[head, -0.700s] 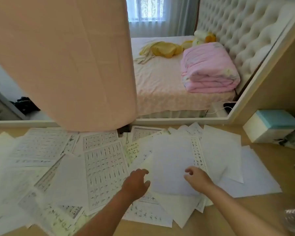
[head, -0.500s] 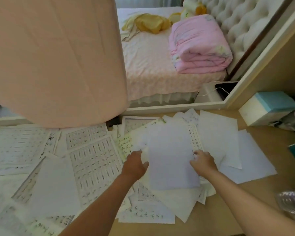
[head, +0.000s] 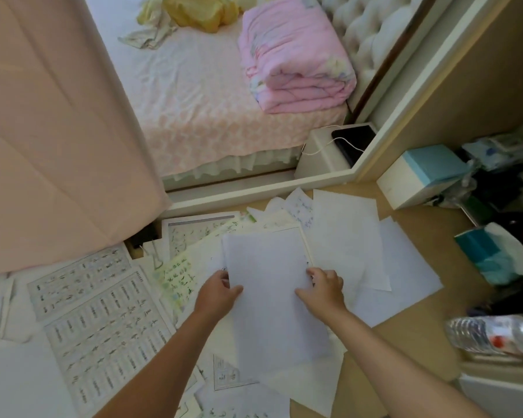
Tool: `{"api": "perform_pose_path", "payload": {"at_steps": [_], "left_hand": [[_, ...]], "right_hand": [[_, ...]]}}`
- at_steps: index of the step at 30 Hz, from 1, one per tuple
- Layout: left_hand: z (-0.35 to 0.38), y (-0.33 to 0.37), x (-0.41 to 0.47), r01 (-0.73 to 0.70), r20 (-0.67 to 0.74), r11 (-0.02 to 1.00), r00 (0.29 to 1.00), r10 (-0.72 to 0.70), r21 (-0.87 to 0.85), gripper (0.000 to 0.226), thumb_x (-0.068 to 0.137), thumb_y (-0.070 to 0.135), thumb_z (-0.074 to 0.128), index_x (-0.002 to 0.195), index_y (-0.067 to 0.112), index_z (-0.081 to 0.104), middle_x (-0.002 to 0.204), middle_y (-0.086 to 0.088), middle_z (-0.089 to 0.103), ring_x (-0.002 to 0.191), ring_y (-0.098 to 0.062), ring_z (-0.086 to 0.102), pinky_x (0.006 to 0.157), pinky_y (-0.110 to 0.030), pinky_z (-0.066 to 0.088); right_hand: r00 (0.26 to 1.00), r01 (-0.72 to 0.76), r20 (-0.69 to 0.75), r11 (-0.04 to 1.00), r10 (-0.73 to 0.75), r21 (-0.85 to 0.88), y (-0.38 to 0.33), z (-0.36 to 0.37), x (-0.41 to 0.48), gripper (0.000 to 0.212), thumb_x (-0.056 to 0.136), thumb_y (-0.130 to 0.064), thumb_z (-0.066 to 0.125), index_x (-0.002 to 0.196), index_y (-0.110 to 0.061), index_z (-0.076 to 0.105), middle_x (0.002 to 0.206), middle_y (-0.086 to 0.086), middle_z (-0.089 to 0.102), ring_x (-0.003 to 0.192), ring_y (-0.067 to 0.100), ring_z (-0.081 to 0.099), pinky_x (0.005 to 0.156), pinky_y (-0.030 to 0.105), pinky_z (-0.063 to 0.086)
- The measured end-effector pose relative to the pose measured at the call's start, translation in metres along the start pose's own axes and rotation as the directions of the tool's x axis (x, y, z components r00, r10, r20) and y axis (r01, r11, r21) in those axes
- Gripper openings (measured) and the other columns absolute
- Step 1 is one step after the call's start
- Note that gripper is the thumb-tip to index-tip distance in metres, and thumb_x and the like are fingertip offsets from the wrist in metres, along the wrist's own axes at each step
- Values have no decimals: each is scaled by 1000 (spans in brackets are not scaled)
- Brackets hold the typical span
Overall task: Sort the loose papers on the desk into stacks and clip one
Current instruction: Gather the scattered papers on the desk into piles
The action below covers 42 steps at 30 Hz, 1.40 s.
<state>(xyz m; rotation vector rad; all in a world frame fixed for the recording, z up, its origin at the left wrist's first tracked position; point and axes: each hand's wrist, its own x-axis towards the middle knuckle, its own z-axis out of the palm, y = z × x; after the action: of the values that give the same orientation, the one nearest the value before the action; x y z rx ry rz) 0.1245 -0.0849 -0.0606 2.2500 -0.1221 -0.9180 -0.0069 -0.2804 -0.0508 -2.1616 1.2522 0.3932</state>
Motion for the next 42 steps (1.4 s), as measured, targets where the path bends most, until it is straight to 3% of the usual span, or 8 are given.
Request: {"api": "perform_pose_path", "payload": {"at_steps": [3, 9, 18, 21, 25, 31, 37, 42], "left_hand": [[2, 5, -2, -63, -1, 998, 998, 63, 19, 18, 91, 22, 64, 78, 13, 56, 75, -2, 58, 66, -20, 56, 61, -31, 44], [-4, -6, -22, -28, -108, 999, 994, 27, -15, 9, 98, 13, 49, 105, 17, 50, 97, -3, 64, 86, -21, 62, 75, -39, 53], [5, 3, -38, 59, -121, 962, 988, -95, -268, 33, 91, -3, 47, 112, 18, 61, 107, -3, 66, 95, -19, 62, 77, -36, 53], [3, 3, -38, 82, -134, 862, 976, -170, -500, 31, 92, -5, 52, 117, 12, 60, 113, -11, 67, 101, -28, 64, 84, -43, 54], [-1, -5, -47, 116, -92, 748, 969, -230, -653, 44, 88, -12, 52, 125, 12, 55, 115, -11, 67, 102, -32, 66, 82, -45, 56], [2, -24, -59, 180, -23, 726, 965, -260, -664, 29, 95, 12, 60, 123, 22, 57, 112, -6, 69, 100, -28, 68, 79, -41, 58], [-2, -32, -55, 153, -296, 902, 911, -287, -403, 11, 93, 20, 59, 92, 11, 66, 89, -10, 69, 85, -34, 68, 77, -51, 58], [-13, -41, -48, 178, -107, 837, 957, -270, -518, 23, 96, 15, 55, 118, 8, 60, 108, -11, 66, 95, -29, 65, 74, -38, 56]], "right_hand": [[988, -41, -143, 998, 49, 54, 6, -8, 11, 67, 79, -36, 70, 139, -27, 43, 141, 4, 34, 130, 27, 30, 100, 43, 39], [962, -186, -184, 976, 204, 110, 30, -25, 34, 81, 78, -41, 72, 144, -23, 29, 148, 9, 28, 131, 32, 28, 100, 49, 35], [959, 243, -76, 928, -274, -282, 43, -53, 64, 52, 79, -51, 60, 124, -25, 54, 129, 6, 46, 120, 28, 41, 96, 40, 40], [944, 329, 9, 942, -330, 65, 34, -50, 50, 43, 95, -48, 47, 130, -23, 55, 131, 2, 52, 121, 20, 48, 98, 35, 42], [988, 49, 86, 789, -128, 612, 20, -51, 35, 48, 94, -53, 53, 131, -22, 49, 123, -5, 56, 110, 15, 56, 89, 30, 43], [928, 56, 307, 894, -211, 445, 29, -51, 30, 14, 94, -28, 63, 96, -17, 72, 96, 2, 75, 83, 17, 71, 75, 34, 58], [991, 105, -122, 909, -60, 402, 4, -63, 18, 31, 99, -32, 51, 89, -7, 67, 77, 0, 66, 75, 25, 62, 69, 35, 50], [729, 585, -589, 763, -348, 274, -36, -84, -27, 31, 102, -30, 49, 120, -15, 68, 118, -2, 70, 110, 9, 64, 93, 28, 53]]}}
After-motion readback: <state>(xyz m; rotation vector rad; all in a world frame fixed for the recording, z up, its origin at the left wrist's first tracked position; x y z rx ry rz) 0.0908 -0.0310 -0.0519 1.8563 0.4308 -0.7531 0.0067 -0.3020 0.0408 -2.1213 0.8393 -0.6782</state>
